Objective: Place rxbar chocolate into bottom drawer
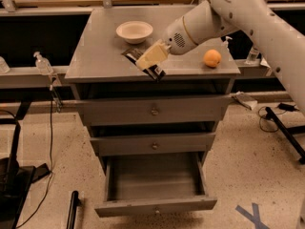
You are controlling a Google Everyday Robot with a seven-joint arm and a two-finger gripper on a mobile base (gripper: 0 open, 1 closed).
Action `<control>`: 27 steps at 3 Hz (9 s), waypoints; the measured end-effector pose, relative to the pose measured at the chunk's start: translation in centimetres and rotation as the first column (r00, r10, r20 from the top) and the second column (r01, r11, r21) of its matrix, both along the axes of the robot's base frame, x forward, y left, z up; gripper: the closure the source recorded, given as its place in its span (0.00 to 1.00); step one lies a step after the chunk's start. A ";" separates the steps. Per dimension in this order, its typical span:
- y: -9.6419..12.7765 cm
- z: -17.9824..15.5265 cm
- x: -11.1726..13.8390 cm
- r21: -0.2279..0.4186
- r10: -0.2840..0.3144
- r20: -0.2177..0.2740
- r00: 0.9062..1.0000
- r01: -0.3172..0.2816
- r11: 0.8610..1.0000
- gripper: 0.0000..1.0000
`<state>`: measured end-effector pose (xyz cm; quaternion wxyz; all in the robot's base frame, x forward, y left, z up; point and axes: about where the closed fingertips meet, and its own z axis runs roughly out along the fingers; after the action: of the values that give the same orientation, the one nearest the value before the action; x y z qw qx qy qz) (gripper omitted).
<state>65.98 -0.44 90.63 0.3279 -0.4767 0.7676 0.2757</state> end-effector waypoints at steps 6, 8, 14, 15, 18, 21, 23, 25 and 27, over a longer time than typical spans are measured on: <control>5.7 -13.5 -1.0 -0.226 0.340 0.166 0.926 -0.300 0.927 1.00; 3.2 -20.1 -1.7 -0.380 0.313 0.212 0.926 -0.217 0.899 1.00; -8.3 -42.8 -1.8 -0.211 0.304 0.287 0.908 -0.250 0.945 1.00; -8.8 -45.5 -2.0 -0.203 0.342 0.320 0.884 -0.289 0.936 1.00; -6.6 -51.9 -2.3 -0.062 0.435 0.371 0.821 -0.445 0.893 1.00; -8.6 -57.1 -2.4 -0.066 0.600 0.474 0.644 -0.654 0.754 1.00; -12.0 -62.0 -2.6 -0.053 0.472 0.584 0.661 -0.549 0.834 1.00; -13.3 -66.6 -2.6 -0.138 0.515 0.590 0.621 -0.551 0.823 1.00; -13.8 -70.5 -1.9 -0.195 0.525 0.501 0.688 -0.502 0.843 1.00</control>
Offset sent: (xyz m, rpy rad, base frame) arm 0.0027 0.0048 0.0015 -0.0087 -0.0425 0.0305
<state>64.08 -14.29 20.16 0.4283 -0.7362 0.4861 0.1957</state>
